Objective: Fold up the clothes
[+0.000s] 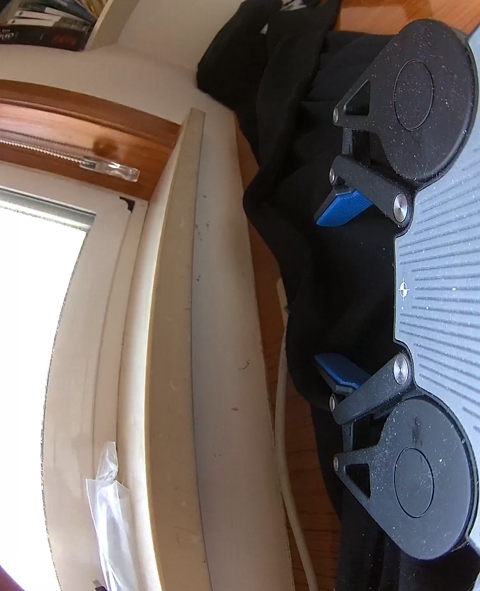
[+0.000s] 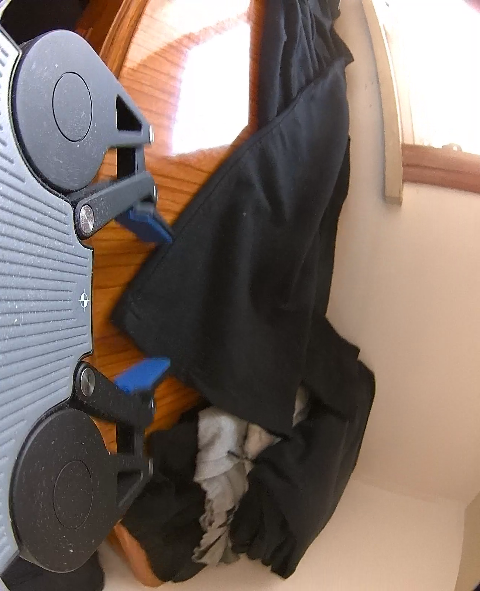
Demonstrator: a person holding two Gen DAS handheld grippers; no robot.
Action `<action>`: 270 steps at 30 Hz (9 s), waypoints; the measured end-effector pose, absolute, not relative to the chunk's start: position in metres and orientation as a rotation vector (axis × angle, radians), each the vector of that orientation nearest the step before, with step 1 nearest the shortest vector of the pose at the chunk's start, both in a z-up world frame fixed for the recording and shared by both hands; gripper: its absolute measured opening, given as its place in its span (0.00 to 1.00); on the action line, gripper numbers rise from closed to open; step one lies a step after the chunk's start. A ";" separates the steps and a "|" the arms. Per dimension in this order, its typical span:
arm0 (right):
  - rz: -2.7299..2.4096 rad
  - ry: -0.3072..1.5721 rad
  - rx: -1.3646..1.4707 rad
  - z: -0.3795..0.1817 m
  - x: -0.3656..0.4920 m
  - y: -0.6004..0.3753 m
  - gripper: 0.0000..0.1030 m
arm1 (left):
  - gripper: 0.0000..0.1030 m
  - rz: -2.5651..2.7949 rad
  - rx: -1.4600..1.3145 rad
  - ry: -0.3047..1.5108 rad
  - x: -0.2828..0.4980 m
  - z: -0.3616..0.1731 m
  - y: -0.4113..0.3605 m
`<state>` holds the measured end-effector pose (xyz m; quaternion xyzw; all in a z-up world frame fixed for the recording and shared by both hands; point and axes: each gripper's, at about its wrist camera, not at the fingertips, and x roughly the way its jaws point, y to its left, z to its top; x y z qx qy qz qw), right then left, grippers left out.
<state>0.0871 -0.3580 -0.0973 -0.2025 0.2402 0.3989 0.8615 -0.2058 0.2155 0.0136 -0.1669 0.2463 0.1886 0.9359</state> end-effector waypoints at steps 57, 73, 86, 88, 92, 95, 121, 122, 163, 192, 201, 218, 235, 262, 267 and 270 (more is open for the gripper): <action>0.499 0.414 -0.226 -0.063 0.200 -0.256 0.60 | 0.80 0.410 -0.264 0.576 -0.199 0.012 0.200; 0.556 0.363 -0.224 -0.074 0.253 -0.225 0.33 | 0.80 0.405 -0.264 0.577 -0.200 0.012 0.202; 0.525 0.188 -0.229 0.023 0.171 -0.305 0.07 | 0.81 0.306 -0.251 0.576 -0.218 0.013 0.192; 0.501 0.252 -0.259 0.027 0.168 -0.324 0.07 | 0.81 0.285 -0.232 0.573 -0.221 0.015 0.185; 0.421 0.357 -0.273 0.012 0.163 -0.354 0.29 | 0.81 0.274 -0.194 0.580 -0.222 0.017 0.177; 0.372 0.300 -0.246 0.007 0.147 -0.359 0.49 | 0.81 0.285 -0.182 0.587 -0.224 0.020 0.174; 1.133 0.545 -0.193 -0.085 0.041 -0.161 0.74 | 0.81 0.722 -0.246 0.496 -0.439 0.065 0.186; 1.132 0.561 -0.191 -0.087 0.042 -0.159 0.74 | 0.81 0.741 -0.256 0.497 -0.447 0.064 0.188; 1.149 0.561 -0.212 -0.089 0.034 -0.159 0.79 | 0.12 0.426 0.000 0.712 -0.256 0.036 0.199; 1.154 0.555 -0.204 -0.088 0.034 -0.162 0.79 | 0.01 0.531 0.031 0.418 -0.259 0.064 0.199; 1.151 0.552 -0.192 -0.088 0.035 -0.164 0.79 | 0.52 0.594 0.042 0.560 -0.248 0.046 0.202; 1.222 0.496 -0.123 -0.091 -0.032 -0.218 0.36 | 0.10 0.327 0.012 0.515 -0.255 0.046 0.031; 1.333 0.447 -0.230 -0.099 -0.102 -0.181 0.38 | 0.47 0.230 0.247 0.591 -0.251 0.017 -0.064; 1.382 0.330 -0.357 -0.084 -0.115 -0.133 0.41 | 0.47 0.145 0.134 0.538 -0.256 0.040 -0.038; 1.371 0.312 -0.356 -0.078 -0.108 -0.123 0.41 | 0.44 0.173 0.177 0.570 -0.244 0.031 -0.043; 1.375 0.314 -0.345 -0.077 -0.109 -0.126 0.41 | 0.04 0.208 0.179 0.565 -0.243 0.035 -0.029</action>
